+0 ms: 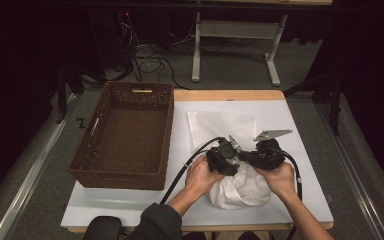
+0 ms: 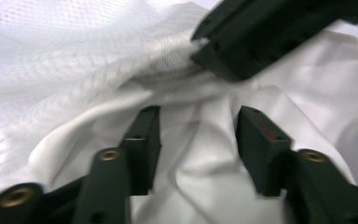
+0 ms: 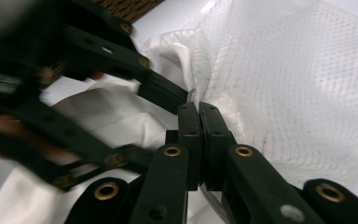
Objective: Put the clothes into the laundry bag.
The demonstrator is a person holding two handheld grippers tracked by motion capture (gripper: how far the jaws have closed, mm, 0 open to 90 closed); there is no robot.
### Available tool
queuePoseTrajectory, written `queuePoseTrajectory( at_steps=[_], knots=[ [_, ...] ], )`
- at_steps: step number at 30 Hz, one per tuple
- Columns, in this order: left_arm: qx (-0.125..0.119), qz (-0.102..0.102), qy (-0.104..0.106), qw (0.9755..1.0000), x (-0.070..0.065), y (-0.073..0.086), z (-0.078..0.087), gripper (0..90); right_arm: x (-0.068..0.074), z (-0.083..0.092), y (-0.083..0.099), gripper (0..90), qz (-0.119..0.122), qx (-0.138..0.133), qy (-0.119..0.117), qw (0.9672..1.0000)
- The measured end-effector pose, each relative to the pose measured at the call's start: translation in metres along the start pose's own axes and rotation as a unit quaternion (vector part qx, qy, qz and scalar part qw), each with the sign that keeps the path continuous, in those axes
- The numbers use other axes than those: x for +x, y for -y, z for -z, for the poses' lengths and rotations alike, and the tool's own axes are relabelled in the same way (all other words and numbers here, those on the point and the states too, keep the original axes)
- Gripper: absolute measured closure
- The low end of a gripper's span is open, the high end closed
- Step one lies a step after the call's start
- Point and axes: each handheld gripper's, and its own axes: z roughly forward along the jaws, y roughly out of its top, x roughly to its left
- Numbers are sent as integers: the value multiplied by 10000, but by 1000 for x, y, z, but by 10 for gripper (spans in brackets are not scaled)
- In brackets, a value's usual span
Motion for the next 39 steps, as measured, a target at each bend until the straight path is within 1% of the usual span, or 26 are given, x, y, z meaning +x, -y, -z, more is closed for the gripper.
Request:
queuePoseTrajectory(
  at_steps=[3, 6, 8, 10, 11, 13, 15, 17, 18, 19, 21, 22, 24, 25, 26, 28, 29, 30, 32, 33, 35, 37, 39],
  knots=[
    [-36, 115, 78, 9999, 3, 3, 13, 431, -1, 0, 0, 900, 41, -6, 25, 10000],
    [-132, 235, 62, 9996, 10, 8, 27, 398, 0, 0, 0, 900, 49, -15, 23, 10000],
    [-182, 327, -35, 9993, 15, 11, 35, 386, 0, 0, 0, 900, 57, -9, 37, 10000],
    [-121, 418, -262, 9987, 22, 13, 39, 381, 0, 0, 0, 900, 55, -1, 40, 10000],
    [-85, 538, -342, 9979, 28, 15, 40, 379, 0, 0, 0, 900, 74, 19, 55, 10000],
    [-38, 718, -324, 9969, 36, 18, 38, 369, 0, -1, -1, 900, 74, 33, 40, 10000],
    [16, 855, -259, 9960, 42, 21, 31, 358, 1, -1, -2, 900, 80, 59, 52, 9999],
    [81, 976, -121, 9951, 46, 23, 22, 343, 1, -2, -2, 900, 117, 50, 59, 9999],
    [74, 1041, -33, 9945, 47, 24, 18, 339, 1, -2, -2, 900, 109, 65, 66, 9999],
    [16, 1130, 74, 9936, 49, 25, 13, 339, 1, -2, -3, 900, 104, 70, 69, 9999],
    [-41, 1196, 184, 9926, 51, 26, 7, 368, 1, -2, -3, 900, 96, 74, 72, 9999],
    [-62, 1205, 226, 9924, 52, 26, 4, 424, 1, -2, -3, 900, 99, 73, 79, 9999],
    [-65, 1196, 318, 9923, 53, 25, 0, 555, 0, -1, -3, 900, 108, 84, 97, 9999],
    [-91, 1145, 357, 9927, 53, 25, -2, 649, 0, -1, -3, 900, 94, 72, 92, 9999],
    [-106, 1113, 419, 9929, 52, 25, -3, 724, 0, -1, -4, 900, 108, 99, 117, 9998],
    [-107, 1018, 505, 9935, 50, 25, -3, 833, -1, -1, -6, 900, 113, 94, 127, 9998],
    [-152, 978, 516, 9938, 47, 25, -3, 871, -2, -1, -7, 900, 102, 99, 134, 9998],
    [-158, 908, 547, 9942, 45, 24, -2, 890, -2, -1, -8, 900, 105, 87, 140, 9998],
    [-214, 762, 620, 9949, 41, 23, 2, 893, -2, -2, -10, 900, 79, 87, 159, 9998],
    [-254, 693, 656, 9951, 39, 23, 3, 894, -2, -2, -11, 900, 104, 74, 157, 9998],
    [-338, 551, 776, 9949, 33, 21, 6, 895, -1, -2, -12, 900, 122, 56, 148, 9998],
    [-362, 379, 856, 9950, 27, 20, 8, 895, 0, -3, -12, 900, 130, 52, 155, 9998],
    [-343, 231, 860, 9954, 22, 18, 6, 895, 0, -4, -13, 900, 119, 15, 145, 9998]
  ],
)
